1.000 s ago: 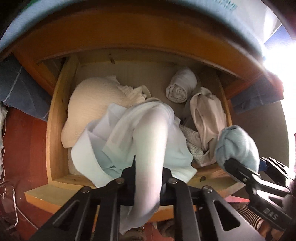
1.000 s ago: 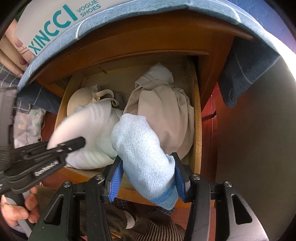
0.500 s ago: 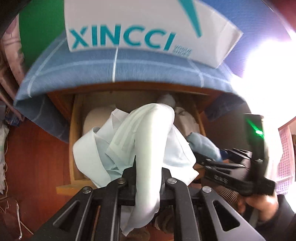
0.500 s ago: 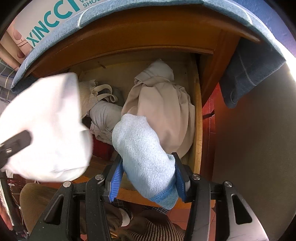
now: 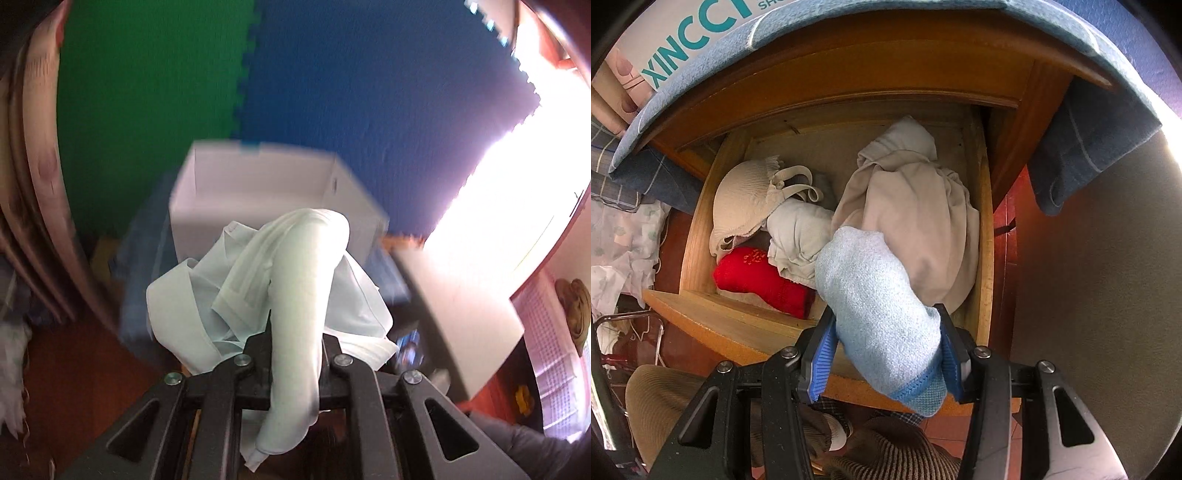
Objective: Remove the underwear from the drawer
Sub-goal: 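Carry the white cloth into the white box and open the left gripper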
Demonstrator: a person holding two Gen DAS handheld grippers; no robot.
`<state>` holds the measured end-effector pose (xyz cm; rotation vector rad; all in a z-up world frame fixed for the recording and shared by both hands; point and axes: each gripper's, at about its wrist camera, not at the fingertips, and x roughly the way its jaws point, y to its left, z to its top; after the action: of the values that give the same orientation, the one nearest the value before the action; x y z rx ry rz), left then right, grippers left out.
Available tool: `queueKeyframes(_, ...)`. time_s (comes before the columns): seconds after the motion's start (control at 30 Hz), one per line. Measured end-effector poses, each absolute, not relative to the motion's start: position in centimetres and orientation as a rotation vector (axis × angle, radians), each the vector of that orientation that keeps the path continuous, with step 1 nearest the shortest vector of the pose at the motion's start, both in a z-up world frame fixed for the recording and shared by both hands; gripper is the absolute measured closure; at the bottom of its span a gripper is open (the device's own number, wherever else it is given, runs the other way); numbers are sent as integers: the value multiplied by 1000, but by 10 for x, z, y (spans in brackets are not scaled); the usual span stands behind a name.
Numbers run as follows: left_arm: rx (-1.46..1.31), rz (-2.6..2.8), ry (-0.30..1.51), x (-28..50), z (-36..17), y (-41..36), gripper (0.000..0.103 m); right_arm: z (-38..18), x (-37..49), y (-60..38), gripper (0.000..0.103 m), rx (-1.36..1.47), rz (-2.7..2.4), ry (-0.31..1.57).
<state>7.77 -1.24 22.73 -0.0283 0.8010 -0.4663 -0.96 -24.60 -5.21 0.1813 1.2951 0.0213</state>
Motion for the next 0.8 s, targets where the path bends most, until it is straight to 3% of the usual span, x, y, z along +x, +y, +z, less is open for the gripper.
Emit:
queueKeyframes(0.2,3,-410,642,117,295,-11,91,-52,-9,-245,57,171,17,1297)
queueKeyframes(0.33,39,-365,587,160,306,-21,91,-52,-8,-245,57,165,13,1295)
queueKeyframes(0.8,142,-292,792,261,201,-72,91,-54,-6,-246,56,160,14,1299)
